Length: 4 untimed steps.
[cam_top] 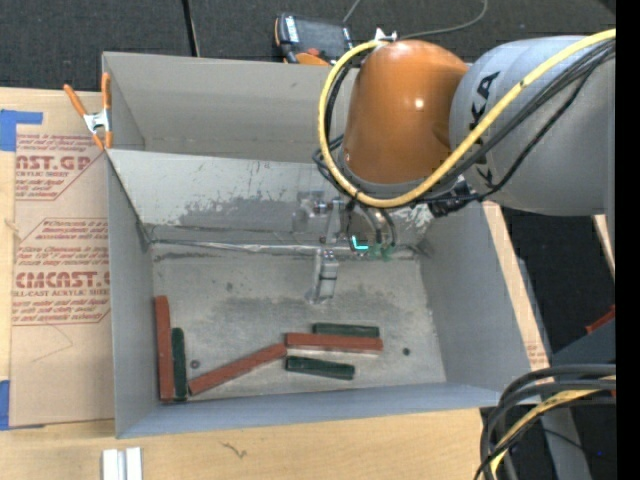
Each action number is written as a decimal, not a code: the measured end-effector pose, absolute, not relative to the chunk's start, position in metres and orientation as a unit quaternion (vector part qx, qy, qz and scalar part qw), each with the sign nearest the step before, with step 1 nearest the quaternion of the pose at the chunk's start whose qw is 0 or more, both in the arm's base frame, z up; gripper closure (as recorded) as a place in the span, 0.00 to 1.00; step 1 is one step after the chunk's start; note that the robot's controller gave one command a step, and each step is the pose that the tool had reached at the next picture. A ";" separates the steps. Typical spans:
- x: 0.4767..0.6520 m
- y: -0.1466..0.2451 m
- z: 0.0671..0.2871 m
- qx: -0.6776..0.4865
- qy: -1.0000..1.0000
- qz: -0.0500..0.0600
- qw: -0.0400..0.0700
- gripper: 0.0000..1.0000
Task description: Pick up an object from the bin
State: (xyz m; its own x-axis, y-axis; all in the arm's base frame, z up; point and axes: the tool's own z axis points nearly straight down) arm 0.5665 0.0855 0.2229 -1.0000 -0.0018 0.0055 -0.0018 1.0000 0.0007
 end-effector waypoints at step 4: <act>0.504 0.068 0.228 0.070 -0.998 0.000 -0.005 1.00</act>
Offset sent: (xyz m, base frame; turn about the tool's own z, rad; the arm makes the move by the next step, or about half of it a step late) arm -0.0686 -0.0364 -0.1260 -0.2195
